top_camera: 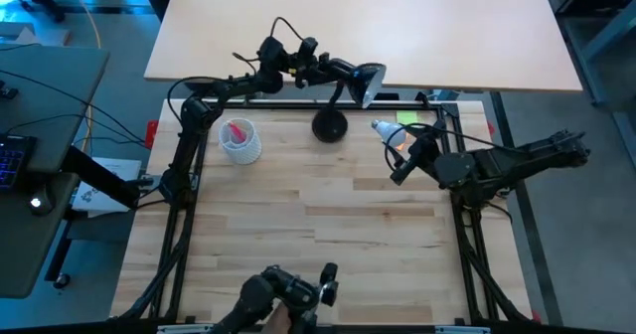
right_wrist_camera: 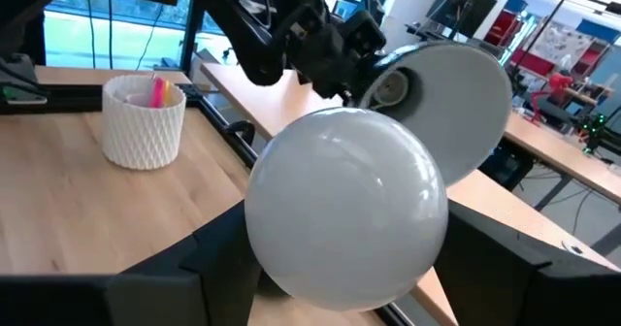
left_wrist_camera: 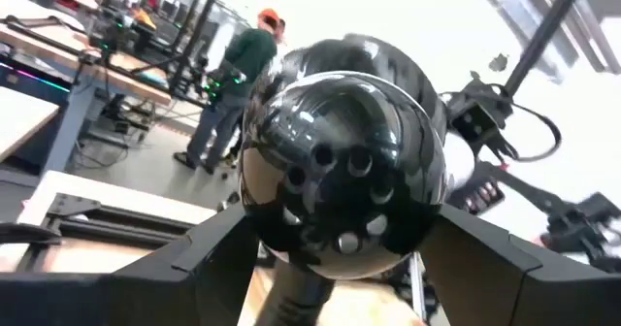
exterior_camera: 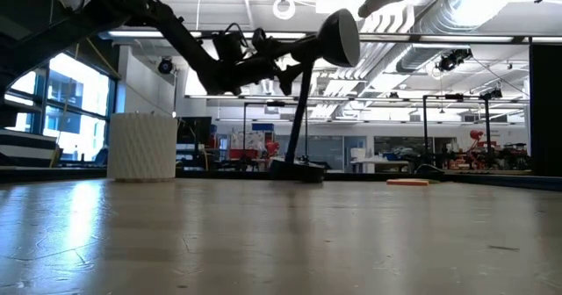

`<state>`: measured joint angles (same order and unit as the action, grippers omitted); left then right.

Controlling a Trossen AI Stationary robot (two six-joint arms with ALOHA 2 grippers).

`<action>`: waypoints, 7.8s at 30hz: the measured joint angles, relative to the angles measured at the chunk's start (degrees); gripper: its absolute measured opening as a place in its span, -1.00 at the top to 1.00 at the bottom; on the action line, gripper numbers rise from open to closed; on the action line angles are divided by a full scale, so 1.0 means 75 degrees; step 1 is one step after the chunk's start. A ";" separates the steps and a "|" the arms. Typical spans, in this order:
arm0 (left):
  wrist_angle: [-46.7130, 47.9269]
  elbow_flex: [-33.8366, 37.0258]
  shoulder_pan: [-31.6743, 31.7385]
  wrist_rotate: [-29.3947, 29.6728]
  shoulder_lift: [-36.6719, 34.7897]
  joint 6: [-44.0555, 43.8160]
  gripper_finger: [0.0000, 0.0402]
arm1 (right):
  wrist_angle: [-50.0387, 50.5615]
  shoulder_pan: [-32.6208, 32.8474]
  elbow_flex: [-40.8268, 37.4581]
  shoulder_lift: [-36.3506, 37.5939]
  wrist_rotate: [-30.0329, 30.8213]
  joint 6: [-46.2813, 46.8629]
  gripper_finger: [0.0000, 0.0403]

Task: Screw lightbulb
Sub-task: Insert the light bulb into the desk lamp

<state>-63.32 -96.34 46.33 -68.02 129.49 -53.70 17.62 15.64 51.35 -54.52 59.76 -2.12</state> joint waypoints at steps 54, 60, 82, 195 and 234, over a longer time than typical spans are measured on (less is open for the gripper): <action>-0.2708 0.1295 -0.2050 0.0012 0.0017 -0.0752 -0.29 | -0.0711 0.0554 -0.0099 -0.0254 -0.0290 -0.0491 -0.27; -0.1817 0.1353 -0.1741 -0.0401 0.0020 -0.0745 -0.29 | -0.2441 -0.0175 -0.1012 -0.0356 -0.0723 -0.1243 -0.27; -0.0072 0.1382 -0.0770 -0.1706 0.0052 -0.0090 -0.32 | -0.3771 -0.1105 -0.1816 -0.0364 -0.1701 -0.1583 -0.27; 0.8652 0.1397 -0.0501 0.3852 -0.3249 0.8805 0.23 | -0.2930 -0.2355 0.0249 -0.1647 -0.1374 -0.2607 -0.27; 0.4402 0.1379 -0.0994 0.0133 -0.1743 0.6331 0.23 | -0.0242 -0.2834 0.1903 -0.2868 -0.0942 -0.2604 -0.27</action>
<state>-30.30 -86.00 38.87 -67.02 116.42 -6.22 15.81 -5.62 65.63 -76.03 52.70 -21.65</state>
